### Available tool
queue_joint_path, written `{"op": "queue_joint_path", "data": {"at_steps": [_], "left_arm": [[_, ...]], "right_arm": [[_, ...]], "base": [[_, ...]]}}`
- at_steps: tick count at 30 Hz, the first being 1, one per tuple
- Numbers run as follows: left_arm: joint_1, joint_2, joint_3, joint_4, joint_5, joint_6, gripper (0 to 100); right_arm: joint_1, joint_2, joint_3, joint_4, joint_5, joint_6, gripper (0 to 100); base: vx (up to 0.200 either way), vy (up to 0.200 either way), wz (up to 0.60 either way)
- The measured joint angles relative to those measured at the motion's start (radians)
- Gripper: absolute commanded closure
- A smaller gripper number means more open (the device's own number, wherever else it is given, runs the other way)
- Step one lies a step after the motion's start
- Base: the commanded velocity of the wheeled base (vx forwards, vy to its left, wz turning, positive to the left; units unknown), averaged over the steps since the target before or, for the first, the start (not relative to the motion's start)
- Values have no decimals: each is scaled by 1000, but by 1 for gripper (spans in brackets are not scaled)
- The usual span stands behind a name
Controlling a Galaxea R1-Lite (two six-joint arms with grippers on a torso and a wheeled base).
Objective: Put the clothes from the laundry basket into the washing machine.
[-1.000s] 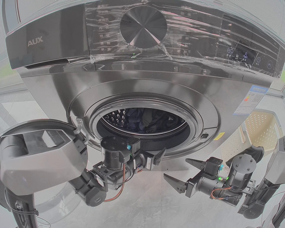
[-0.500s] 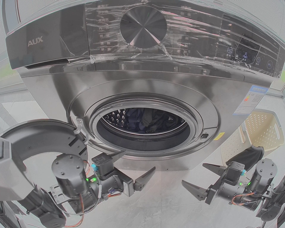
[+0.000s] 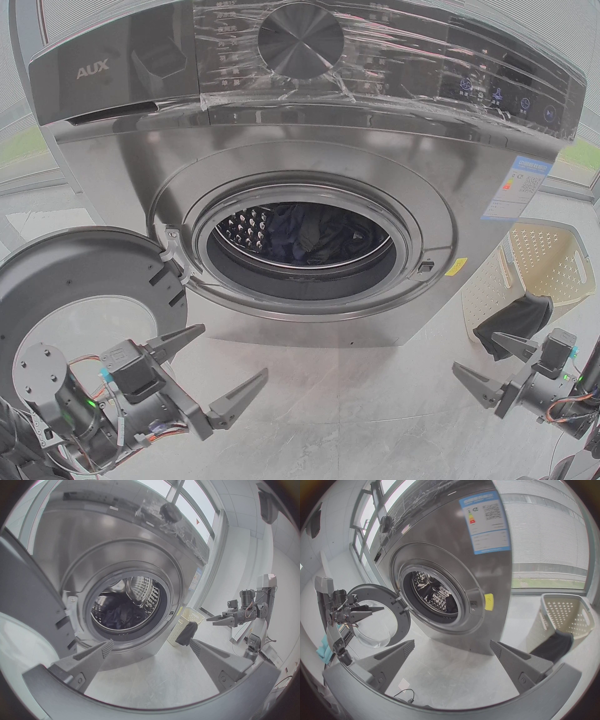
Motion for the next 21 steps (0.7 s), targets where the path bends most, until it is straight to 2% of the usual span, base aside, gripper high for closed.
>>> {"op": "queue_joint_path", "data": {"at_steps": [4,9,18,21], "left_arm": [[34,-91,38,48,-2,9,0],[69,-246,57,199,-3,17,0],[141,-589,61,620,-10,17,0],[179,-726,61,762,-16,15,0]], "right_arm": [[-47,-134,0,145,-2,-7,0],[-120,-315,0,354,-2,-16,0],[-276,-631,0,656,7,-24,0],[-321,-736,0,746,8,-27,0]], "base": [[-200,0,0],[-200,0,0],[0,0,0],[0,-200,0]]}}
